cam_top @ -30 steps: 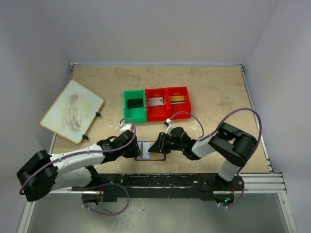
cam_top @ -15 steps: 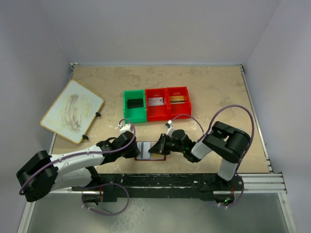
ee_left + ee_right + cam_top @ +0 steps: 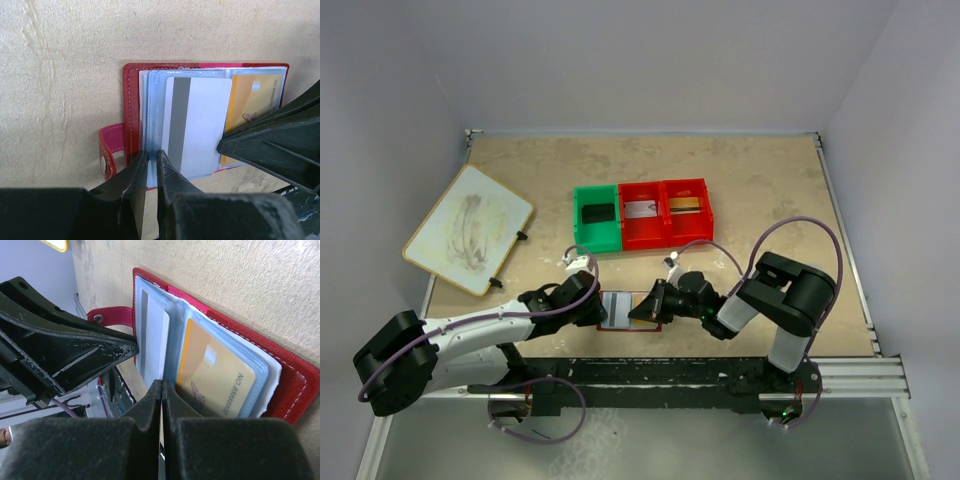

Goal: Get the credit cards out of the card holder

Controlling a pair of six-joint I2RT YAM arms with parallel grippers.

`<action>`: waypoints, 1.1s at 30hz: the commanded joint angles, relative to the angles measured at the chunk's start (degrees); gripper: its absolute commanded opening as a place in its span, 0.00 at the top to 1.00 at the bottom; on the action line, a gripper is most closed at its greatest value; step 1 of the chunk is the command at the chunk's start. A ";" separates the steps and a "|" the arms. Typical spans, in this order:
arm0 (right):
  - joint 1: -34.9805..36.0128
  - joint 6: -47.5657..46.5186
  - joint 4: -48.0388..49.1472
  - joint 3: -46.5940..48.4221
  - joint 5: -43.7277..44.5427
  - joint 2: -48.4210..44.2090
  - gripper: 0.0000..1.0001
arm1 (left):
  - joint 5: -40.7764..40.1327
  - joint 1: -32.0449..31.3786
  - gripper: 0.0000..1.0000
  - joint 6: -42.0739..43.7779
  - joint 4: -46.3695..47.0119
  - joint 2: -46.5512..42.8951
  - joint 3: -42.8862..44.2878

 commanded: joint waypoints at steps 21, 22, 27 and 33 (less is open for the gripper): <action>0.25 -1.62 -4.12 0.66 1.69 -4.52 1.00 | -2.21 -0.49 0.92 0.59 -2.88 -0.31 -0.58; 0.20 -1.92 -5.84 0.52 1.95 -5.43 1.00 | -2.36 -0.51 0.92 0.53 -2.91 -0.40 -0.58; -0.23 -2.65 -8.65 -0.77 2.47 -8.05 1.00 | -2.68 -0.57 0.92 0.50 -2.90 -0.49 -0.43; -0.48 -2.65 -8.07 -1.07 1.69 -7.64 1.00 | -2.68 -0.57 0.93 0.35 -3.08 -0.83 -0.39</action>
